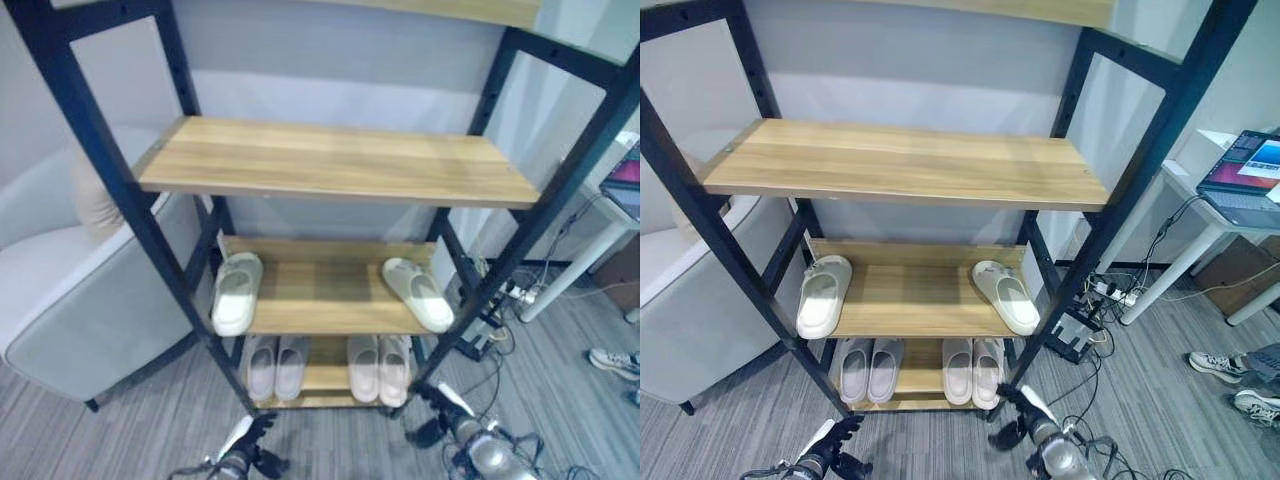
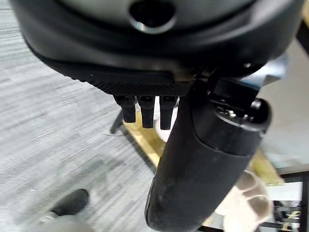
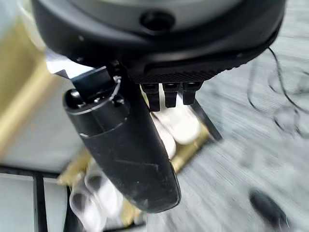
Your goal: Arrange the slippers neatly on the shoe rack.
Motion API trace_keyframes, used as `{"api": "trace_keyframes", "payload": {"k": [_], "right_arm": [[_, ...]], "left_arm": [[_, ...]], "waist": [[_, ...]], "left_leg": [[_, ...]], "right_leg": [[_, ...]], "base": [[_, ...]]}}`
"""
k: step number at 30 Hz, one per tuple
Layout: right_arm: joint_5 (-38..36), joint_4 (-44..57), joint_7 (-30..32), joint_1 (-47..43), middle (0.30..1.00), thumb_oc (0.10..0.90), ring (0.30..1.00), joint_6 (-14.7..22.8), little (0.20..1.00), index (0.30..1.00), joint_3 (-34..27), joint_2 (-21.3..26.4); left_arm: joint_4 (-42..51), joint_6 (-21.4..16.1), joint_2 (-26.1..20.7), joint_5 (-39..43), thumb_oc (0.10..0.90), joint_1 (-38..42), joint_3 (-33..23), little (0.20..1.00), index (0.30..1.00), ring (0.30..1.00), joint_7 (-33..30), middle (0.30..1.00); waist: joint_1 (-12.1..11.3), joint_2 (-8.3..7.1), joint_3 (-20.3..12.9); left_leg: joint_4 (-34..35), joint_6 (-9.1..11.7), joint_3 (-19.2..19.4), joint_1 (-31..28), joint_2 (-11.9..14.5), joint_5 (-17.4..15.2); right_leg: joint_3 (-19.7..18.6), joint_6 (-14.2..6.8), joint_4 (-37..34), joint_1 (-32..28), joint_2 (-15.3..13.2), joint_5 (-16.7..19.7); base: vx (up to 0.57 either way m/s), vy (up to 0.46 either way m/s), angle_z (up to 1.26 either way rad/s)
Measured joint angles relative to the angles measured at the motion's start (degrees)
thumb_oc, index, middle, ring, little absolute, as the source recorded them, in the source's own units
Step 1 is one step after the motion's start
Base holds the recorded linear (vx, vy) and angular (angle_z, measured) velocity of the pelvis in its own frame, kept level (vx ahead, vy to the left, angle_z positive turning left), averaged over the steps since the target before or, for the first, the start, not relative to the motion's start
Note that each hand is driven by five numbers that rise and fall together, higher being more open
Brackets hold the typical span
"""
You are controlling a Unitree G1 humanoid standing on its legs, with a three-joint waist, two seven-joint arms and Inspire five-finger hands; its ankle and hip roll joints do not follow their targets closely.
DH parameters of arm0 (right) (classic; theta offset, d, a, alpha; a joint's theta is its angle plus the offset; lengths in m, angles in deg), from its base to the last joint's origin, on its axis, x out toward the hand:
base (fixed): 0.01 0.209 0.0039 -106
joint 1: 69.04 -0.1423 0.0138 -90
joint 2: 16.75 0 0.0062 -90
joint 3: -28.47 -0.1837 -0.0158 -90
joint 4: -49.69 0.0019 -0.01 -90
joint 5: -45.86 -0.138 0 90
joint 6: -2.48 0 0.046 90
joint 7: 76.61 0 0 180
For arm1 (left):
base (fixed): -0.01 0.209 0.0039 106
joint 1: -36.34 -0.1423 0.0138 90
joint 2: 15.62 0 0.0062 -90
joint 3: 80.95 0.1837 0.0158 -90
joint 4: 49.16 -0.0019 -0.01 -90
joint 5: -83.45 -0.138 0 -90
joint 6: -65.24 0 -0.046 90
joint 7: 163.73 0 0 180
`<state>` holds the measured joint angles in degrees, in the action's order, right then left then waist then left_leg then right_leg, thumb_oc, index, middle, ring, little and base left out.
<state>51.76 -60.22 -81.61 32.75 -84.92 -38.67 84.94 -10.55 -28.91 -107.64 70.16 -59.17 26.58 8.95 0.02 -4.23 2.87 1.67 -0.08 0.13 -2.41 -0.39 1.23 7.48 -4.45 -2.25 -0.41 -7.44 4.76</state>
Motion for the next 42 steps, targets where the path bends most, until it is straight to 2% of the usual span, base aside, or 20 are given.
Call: {"api": "trace_keyframes", "payload": {"k": [2, 3, 5, 9, 10, 12, 14, 18, 19, 21, 23, 25, 26, 28, 29, 31, 33, 37, 39, 42], "right_arm": [[-2.13, 9.55, -1.88, 5.25, 0.9, 0.8, 0.9, 3.01, 0.9, 0.9, -1.34, 3.01], [-4.16, 16.74, -3.9, 8.48, 0.9, 0.8, 0.9, 3.34, 0.9, 0.9, -2.29, 6.21], [-6.78, 24.14, -7.56, 12.65, 0.9, 0.8, 0.9, 5.66, 0.9, 0.9, -4.8, 13.11], [-7.88, 22.14, -11.79, 12.94, 0.9, 0.8, 0.9, 5.21, 0.9, 0.9, -5.29, 14.99], [-8.41, 25.57, -13.3, 13.54, 0.9, 0.8, 0.9, 4.37, 0.9, 0.9, -5.65, 17.03], [-9.4, 31.1, -13.97, 15.03, 0.9, 0.8, 0.9, 5.02, 0.9, 0.9, -7.04, 19.25], [-10.64, 33.72, -14.34, 14.91, 0.9, 0.8, 0.9, 6.16, 0.9, 0.9, -8.12, 19.32], [-10.34, 34.35, -12.45, 10.3, 0.9, 0.8, 0.9, 6.69, 0.9, 0.9, -8.73, 19.31], [-7.55, 34.43, -11.07, 5.7, 0.9, 0.8, 0.9, 6.99, 0.9, 0.9, -8.58, 19.33], [-5.2, 34.94, -9.38, 1.71, 0.9, 0.8, 0.9, 7.4, 0.9, 0.9, -8.64, 19.36], [-0.05, 35.74, -6.72, -1.6, 0.9, 0.8, 0.9, 9.17, 0.9, 0.9, -8.93, 19.51], [3.18, 35.72, -5.25, -3.01, 0.9, 0.8, 0.9, 10.27, 0.9, 0.9, -8.98, 19.73], [8.5, 35.37, -2.99, -5.11, 0.9, 0.8, 0.9, 11.06, 0.9, 0.9, -8.99, 20.14], [9.87, 34.8, -1.98, -6.23, 0.9, 0.8, 0.9, 11.52, 0.9, 0.9, -9.07, 20.09], [11.25, 33.01, -0.65, -8.55, 0.9, 0.8, 0.9, 12.36, 0.9, 0.9, -7.53, 19.98], [13.41, 29.59, 0.08, -12.53, 0.9, 0.8, 0.9, 12.32, 0.9, 0.9, -5.14, 19.95], [18.74, 27.33, 1.47, -14.18, 0.9, 0.8, 0.9, 12.06, 0.9, 0.9, -4.97, 21.09], [27.27, 25.74, 3.73, -16.97, 0.9, 0.8, 0.9, 12.07, 0.9, 0.9, -3.46, 28.25], [30.58, 25.73, 3.88, -17.59, 0.9, 0.8, 0.9, 12.08, 0.9, 0.9, -3.36, 31.21], [34.63, 22.21, 4.21, -22.33, 0.9, 0.8, 0.9, 11.81, 0.9, 0.9, -0.65, 32.35]], "left_arm": [[-0.8, 0.49, -1.6, -0.7, 0.8, -0.71, -0.85, 0.9, 0.9, 0.9, -0.64, 0.9], [-2.68, 0.48, -2.4, -1.06, 0.8, -0.48, -2.37, 0.9, 0.9, 0.9, -0.7, 0.9], [-5.48, 0.39, -4.26, -1.41, 0.8, 0.01, -4.3, 0.9, 0.9, 0.9, -0.77, 0.9], [-7.56, -0.17, -5.31, -1.55, 0.8, 2.11, -4.32, 0.9, 0.9, 0.9, -0.8, 0.9], [-8.22, -1.06, -3.21, -1.61, 0.8, 2.1, -4.25, 0.9, 0.9, 0.9, -0.91, 0.9], [-9.5, -1.2, -0.37, -1.63, 0.8, 1.64, -4.19, 0.9, 0.9, 0.9, -0.67, 0.9], [-9.9, -1.29, 1.78, -1.64, 0.8, 0.62, -4.22, 0.9, 0.9, 0.9, -0.22, 0.9], [-10.99, -1.3, 3.04, -1.46, 0.8, -0.44, -4.79, 0.9, 0.9, 0.9, -0.01, 0.9], [-12.77, -1.41, 3.56, -1.38, 0.8, -0.48, -7.05, 0.9, 0.9, 0.9, -0.38, 0.9], [-13.93, -1.37, 3.56, -1.41, 0.8, -0.25, -7.79, 0.9, 0.9, 0.9, -0.83, 0.9], [-15.11, -1.37, 3.49, -1.56, 0.8, 0.04, -8.85, 0.9, 0.9, 0.9, -1.18, 0.9], [-15.54, -1.22, 3.33, -1.59, 0.8, 0.44, -8.79, 0.9, 0.9, 0.9, -1.26, 0.9], [-16.14, -1.24, 2.98, -1.93, 0.8, -0.1, -8.91, 0.9, 0.9, 0.9, -1.43, 0.9], [-16.72, -1.0, 2.79, -2.86, 0.8, 0.09, -8.88, 0.9, 0.9, 0.9, -2.02, 0.9], [-17.64, -1.02, 2.54, -2.9, 0.8, -0.96, -9.33, 0.9, 0.9, 0.9, -2.22, 0.9], [-19.28, -0.9, 2.29, -3.34, 0.8, -0.43, -10.0, 0.9, 0.9, 0.9, -2.11, 0.9], [-20.15, -0.73, 1.16, -3.36, 0.8, -0.83, -11.14, 0.9, 0.9, 0.9, -2.01, 0.9], [-22.09, 0.51, 0.17, -3.28, 0.8, -2.74, -13.04, 0.9, 0.9, 0.9, -1.97, 0.9], [-22.41, 0.59, 0.23, -3.26, 0.8, -3.42, -13.13, 0.9, 0.9, 0.9, -1.96, 0.9], [-22.27, 0.76, 0.54, -3.09, 0.8, -4.93, -12.4, 0.9, 0.9, 0.9, -1.84, 0.9]], "waist": [[0.84, 0.23, 0.32], [1.66, 0.22, 0.34], [3.26, -0.01, 0.43], [4.54, -1.15, 0.54], [4.69, -0.99, 0.42], [4.77, 0.42, 0.39], [4.64, 0.95, 0.19], [4.38, 0.54, 0.24], [4.25, 0.21, 0.13], [3.78, -0.19, -0.09], [2.54, -0.79, -0.37], [2.46, -1.08, -0.56], [0.88, -1.73, -1.01], [0.39, -2.22, -1.35], [-0.74, -2.57, -1.51], [-1.05, -3.1, -1.68], [-3.34, -4.32, -1.94], [-4.62, -5.29, -1.8], [-5.01, -5.39, -1.6], [-5.37, -5.54, -1.33]], "left_leg": [[0.88, -0.46, 2.81, -0.77, -0.38, 0.14], [1.57, -0.74, 4.28, -1.19, -0.81, 0.24], [2.92, -1.36, 6.54, -2.26, -1.04, 0.53], [3.26, -2.11, 7.71, -2.82, -1.0, -0.38], [3.3, -1.77, 7.75, -3.33, -1.22, -0.41], [3.3, -1.65, 7.88, -3.57, -1.11, -0.53], [3.28, -1.41, 7.8, -3.61, -0.84, -0.55], [3.27, -1.19, 7.86, -3.63, -0.46, -0.38], [3.28, -0.92, 7.94, -3.7, -0.36, -0.25], [3.28, -0.93, 7.91, -3.67, -0.35, -0.28], [3.27, -0.95, 7.71, -3.62, -0.35, -0.28], [3.25, -0.94, 7.29, -3.6, -0.37, -0.25], [3.27, -0.97, 6.07, -3.53, -0.52, -0.27], [3.25, -0.97, 5.3, -3.48, -0.62, -0.26], [3.26, -1.17, 5.05, -3.06, -0.72, -0.41], [3.27, -1.56, 4.55, -2.87, -0.81, -0.7], [3.25, -1.23, 3.14, -1.69, -0.95, -0.5], [3.01, -0.86, 0.89, -0.19, -1.57, -0.01], [3.01, -1.37, -0.06, 0.8, -1.96, 0.4], [3.03, -1.34, -0.96, 1.78, -2.45, 0.32]], "right_leg": [[-1.67, -0.39, 0.02, 0.93, -0.46, 0.59], [-3.53, -1.07, 0.2, 1.52, -0.58, 1.64], [-5.53, -1.61, -0.1, 1.71, -1.1, 2.68], [-5.07, -1.96, -0.69, 1.05, -1.57, 1.5], [-4.99, -2.0, -1.18, 1.1, -1.76, 1.73], [-5.05, -2.02, -1.61, 0.86, -1.64, 1.74], [-4.96, -1.83, -2.17, 0.44, -1.26, 1.96], [-5.01, -1.82, -2.68, -0.11, -0.78, 2.71], [-5.05, -1.83, -2.69, -0.16, -0.69, 2.7], [-5.04, -1.79, -2.69, -0.2, -0.7, 2.67], [-4.87, -1.77, -2.68, -0.25, -0.73, 2.63], [-4.38, -1.72, -2.67, -0.27, -0.81, 2.66], [-3.16, -1.55, -2.66, -1.02, -1.05, 2.56], [-2.24, -1.54, -2.65, -1.15, -1.1, 2.49], [-2.04, -1.53, -2.64, -1.5, -1.3, 2.44], [-1.45, -1.56, -2.65, -1.61, -1.37, 2.41], [-0.12, -1.68, -2.65, -1.06, -1.66, 2.15], [1.89, -2.0, -2.61, -0.41, -2.22, 1.68], [2.86, -2.05, -2.61, 0.06, -2.41, 1.72], [3.08, -2.21, -2.62, 0.5, -2.98, 1.63]], "base": [[-0.05, 0.085, -0.52], [-0.03, 0.068, -0.82], [-0.02, 0.072, -0.61], [0.0, 0.046, -0.19], [0.01, 0.038, -0.02], [0.02, 0.015, -0.04], [0.0, 0.0, 0.0], [0.01, 0.004, -0.02], [0.04, 0.015, -0.01], [0.04, 0.019, -0.01], [0.01, 0.011, 0.04], [0.02, 0.018, 0.2], [0.02, 0.026, 0.35], [0.02, 0.037, 0.28], [0.02, 0.02, 0.09], [0.02, 0.003, 0.2], [0.03, 0.005, 0.33], [-0.01, 0.01, 0.29], [0.02, 0.017, 0.27], [0.02, 0.011, 0.19]]}}
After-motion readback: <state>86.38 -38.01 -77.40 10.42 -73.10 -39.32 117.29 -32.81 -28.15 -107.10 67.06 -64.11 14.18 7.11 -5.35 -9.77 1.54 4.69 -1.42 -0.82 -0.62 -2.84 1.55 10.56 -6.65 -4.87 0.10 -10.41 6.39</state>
